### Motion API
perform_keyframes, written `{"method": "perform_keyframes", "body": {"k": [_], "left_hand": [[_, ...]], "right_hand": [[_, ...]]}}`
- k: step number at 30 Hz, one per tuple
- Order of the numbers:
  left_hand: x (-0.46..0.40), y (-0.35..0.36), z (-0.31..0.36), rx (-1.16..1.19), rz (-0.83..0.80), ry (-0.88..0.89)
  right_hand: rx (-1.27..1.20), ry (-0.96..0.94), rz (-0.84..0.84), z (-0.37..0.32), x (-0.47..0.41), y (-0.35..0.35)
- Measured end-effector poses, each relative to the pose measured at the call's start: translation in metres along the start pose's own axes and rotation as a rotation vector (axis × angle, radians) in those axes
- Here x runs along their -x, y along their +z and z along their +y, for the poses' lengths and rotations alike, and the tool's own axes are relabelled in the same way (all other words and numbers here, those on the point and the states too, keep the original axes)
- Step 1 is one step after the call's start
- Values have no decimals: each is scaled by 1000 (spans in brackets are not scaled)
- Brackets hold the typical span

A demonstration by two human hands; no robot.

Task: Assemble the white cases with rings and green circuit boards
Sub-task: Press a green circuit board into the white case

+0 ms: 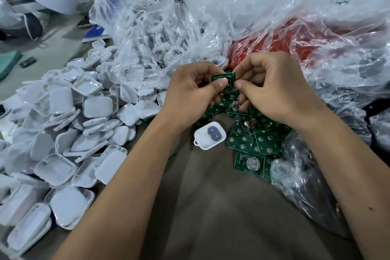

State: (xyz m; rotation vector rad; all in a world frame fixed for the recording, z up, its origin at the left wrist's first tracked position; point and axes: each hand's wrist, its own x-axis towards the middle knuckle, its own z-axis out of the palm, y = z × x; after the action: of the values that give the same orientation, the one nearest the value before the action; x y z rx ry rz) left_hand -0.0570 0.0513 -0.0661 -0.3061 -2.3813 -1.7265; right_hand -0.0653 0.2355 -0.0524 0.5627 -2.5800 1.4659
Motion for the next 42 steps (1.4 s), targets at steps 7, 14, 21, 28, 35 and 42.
{"method": "perform_keyframes", "body": {"k": [7, 14, 21, 28, 35, 42], "left_hand": [[0, -1, 1, -7, -2, -5], [-2, -11, 0, 277, -74, -96], [4, 4, 6, 482, -106, -140], [5, 7, 4, 699, -159, -156], [6, 4, 4, 840, -254, -178], [5, 7, 12, 956, -238, -235]], "right_hand": [[94, 27, 91, -1, 0, 13], [-246, 31, -60, -2, 1, 4], [-178, -14, 79, -1, -2, 9], [-80, -166, 68, -7, 0, 6], [-286, -160, -6, -6, 0, 8], [-516, -63, 56, -3, 0, 11]]}}
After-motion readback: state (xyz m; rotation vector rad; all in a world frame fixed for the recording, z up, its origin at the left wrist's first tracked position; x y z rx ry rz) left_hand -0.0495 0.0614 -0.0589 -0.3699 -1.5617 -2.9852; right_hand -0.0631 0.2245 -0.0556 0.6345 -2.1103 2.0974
